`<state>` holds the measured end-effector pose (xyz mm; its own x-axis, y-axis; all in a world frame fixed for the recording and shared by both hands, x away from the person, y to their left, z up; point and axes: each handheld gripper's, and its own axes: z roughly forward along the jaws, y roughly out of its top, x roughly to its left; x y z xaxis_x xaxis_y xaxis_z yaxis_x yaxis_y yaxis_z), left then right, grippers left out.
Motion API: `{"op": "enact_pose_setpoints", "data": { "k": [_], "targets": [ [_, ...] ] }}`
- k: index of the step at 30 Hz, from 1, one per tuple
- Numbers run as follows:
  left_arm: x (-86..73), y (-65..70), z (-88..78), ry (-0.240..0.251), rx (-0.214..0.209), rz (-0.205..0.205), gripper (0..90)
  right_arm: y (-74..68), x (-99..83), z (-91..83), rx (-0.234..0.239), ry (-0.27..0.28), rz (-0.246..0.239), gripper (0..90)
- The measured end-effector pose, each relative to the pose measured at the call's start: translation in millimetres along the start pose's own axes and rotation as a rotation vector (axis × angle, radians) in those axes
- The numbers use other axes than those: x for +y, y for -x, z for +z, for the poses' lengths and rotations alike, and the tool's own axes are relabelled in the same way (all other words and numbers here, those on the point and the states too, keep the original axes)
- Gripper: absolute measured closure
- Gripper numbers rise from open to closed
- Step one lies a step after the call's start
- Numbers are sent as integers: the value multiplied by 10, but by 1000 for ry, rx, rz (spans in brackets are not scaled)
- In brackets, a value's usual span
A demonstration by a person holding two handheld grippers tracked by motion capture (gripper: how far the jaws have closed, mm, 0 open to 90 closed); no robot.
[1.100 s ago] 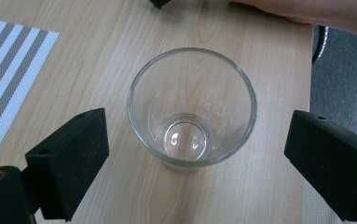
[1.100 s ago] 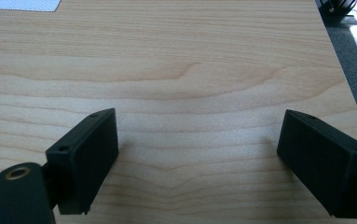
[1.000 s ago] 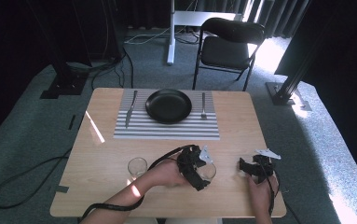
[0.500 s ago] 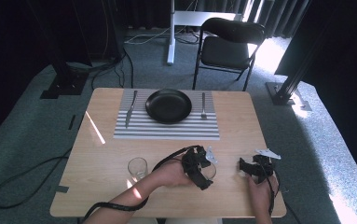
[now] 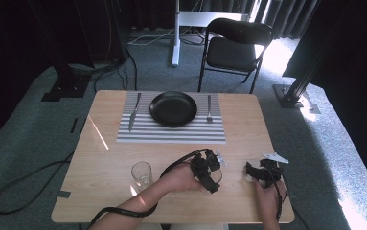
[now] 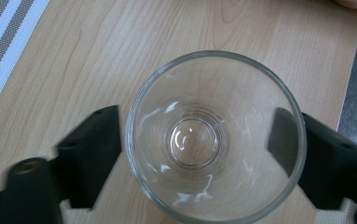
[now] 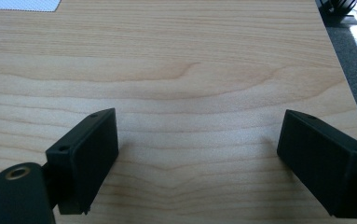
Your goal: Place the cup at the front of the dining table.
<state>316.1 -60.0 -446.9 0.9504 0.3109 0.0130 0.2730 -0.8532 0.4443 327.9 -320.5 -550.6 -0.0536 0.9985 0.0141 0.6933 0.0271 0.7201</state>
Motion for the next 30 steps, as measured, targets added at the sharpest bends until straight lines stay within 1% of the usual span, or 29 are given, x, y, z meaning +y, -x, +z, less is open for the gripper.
{"op": "enact_pose_setpoints", "data": {
  "k": [2, 3, 4, 5, 9, 14, 16, 18, 19, 22, 23, 24, 25, 28, 30],
  "targets": [
    [14, 11, 6, -10, 4, 5, 203, 0, 0, 0, 0, 0, 0, 118],
    [34, 25, -2, -13, 3, 22, 269, 0, 0, 0, 0, 0, 0, 118],
    [34, 25, -2, -13, 3, 22, 274, 0, 0, 0, 0, 0, 0, 118],
    [61, 28, 7, -29, 10, 23, 276, 0, 0, 0, 0, 0, 0, 118],
    [80, 28, 25, -40, 11, 26, 280, 0, 0, 0, 0, 0, 0, 118],
    [77, 18, 22, -35, 2, 34, 283, 0, 0, 0, 0, 0, 0, 118],
    [78, 2, 15, -35, 1, 25, 284, 0, 0, 0, 0, 0, 0, 118],
    [77, 3, 14, -38, 2, 28, 285, 0, 0, 0, 0, 0, 0, 118],
    [78, 11, 10, -44, 10, 41, 285, 0, 0, 0, 0, 0, 0, 118],
    [78, 1, 10, -41, 4, 36, 285, 0, 0, 0, 0, 0, 0, 118],
    [82, -11, 4, -39, -6, 32, 285, 0, 0, 0, 0, 0, 0, 118],
    [82, -11, 4, -39, -6, 32, 285, 0, 0, 0, 0, 0, 0, 118],
    [90, -2, -7, -36, 3, 41, 285, 0, 0, 0, 0, 0, 0, 118],
    [106, -6, -29, -31, 3, 40, 285, 0, 0, 0, 0, 0, 0, 118],
    [120, -27, -46, -25, -1, 32, 285, 0, 0, 0, 0, 0, 0, 118]
  ]
}}
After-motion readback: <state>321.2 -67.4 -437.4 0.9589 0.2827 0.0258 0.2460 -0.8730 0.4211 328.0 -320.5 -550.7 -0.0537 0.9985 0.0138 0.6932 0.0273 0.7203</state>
